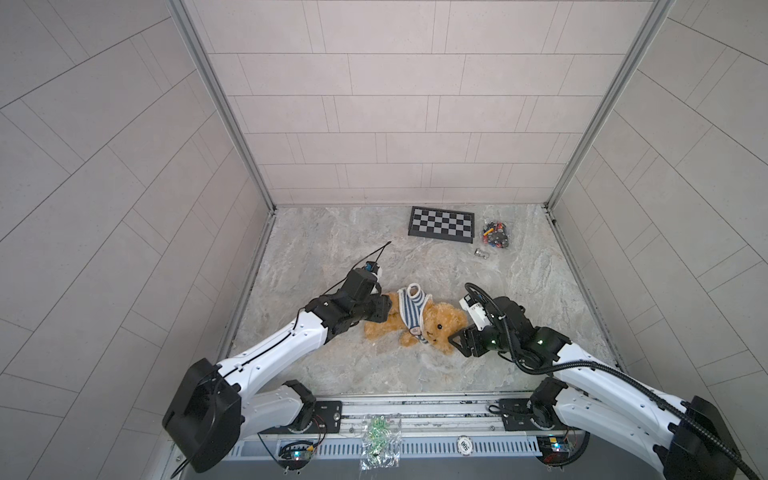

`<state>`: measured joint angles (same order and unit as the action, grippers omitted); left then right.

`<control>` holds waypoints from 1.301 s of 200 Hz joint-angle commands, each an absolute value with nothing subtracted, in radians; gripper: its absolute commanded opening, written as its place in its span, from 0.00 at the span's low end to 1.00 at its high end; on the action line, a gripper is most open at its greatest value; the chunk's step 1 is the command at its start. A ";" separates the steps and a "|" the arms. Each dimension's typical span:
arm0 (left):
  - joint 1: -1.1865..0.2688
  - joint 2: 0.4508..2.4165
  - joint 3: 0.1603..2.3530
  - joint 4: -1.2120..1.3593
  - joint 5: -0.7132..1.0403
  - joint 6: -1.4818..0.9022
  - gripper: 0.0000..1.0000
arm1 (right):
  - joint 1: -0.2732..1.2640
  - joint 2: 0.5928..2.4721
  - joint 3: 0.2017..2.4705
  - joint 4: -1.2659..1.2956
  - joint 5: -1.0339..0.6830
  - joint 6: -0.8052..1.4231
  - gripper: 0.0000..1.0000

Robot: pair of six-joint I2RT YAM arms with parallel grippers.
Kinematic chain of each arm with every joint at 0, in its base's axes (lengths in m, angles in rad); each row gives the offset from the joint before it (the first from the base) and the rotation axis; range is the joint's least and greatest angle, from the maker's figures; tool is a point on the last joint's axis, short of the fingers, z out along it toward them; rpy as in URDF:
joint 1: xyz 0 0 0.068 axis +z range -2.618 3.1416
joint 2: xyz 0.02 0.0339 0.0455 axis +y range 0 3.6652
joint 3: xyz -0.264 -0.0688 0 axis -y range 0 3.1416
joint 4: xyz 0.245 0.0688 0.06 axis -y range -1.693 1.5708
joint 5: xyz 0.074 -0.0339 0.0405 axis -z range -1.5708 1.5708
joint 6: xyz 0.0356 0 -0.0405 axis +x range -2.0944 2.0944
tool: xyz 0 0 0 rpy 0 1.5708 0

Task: Dress the teddy bear

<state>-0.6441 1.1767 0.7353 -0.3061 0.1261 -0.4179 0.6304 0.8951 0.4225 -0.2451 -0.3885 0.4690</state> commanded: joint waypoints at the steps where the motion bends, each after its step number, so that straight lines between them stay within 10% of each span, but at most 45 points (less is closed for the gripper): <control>1: -0.650 1.171 0.771 -0.305 0.136 -0.410 0.58 | 0.635 0.935 0.411 -0.083 -0.401 0.495 0.66; 122: -0.771 0.802 0.575 -0.304 0.132 -0.403 0.78 | 0.636 0.986 0.457 0.000 -0.432 0.520 0.05; 260: -0.890 1.263 0.441 0.168 0.152 -0.492 0.63 | 0.637 1.044 0.549 -0.049 -0.450 0.581 0.00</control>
<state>-0.8841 1.1976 0.4225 0.0586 0.1566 -0.4870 0.6331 1.0458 0.5133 -0.0311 -0.4526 0.5838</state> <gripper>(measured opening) 0.637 0.080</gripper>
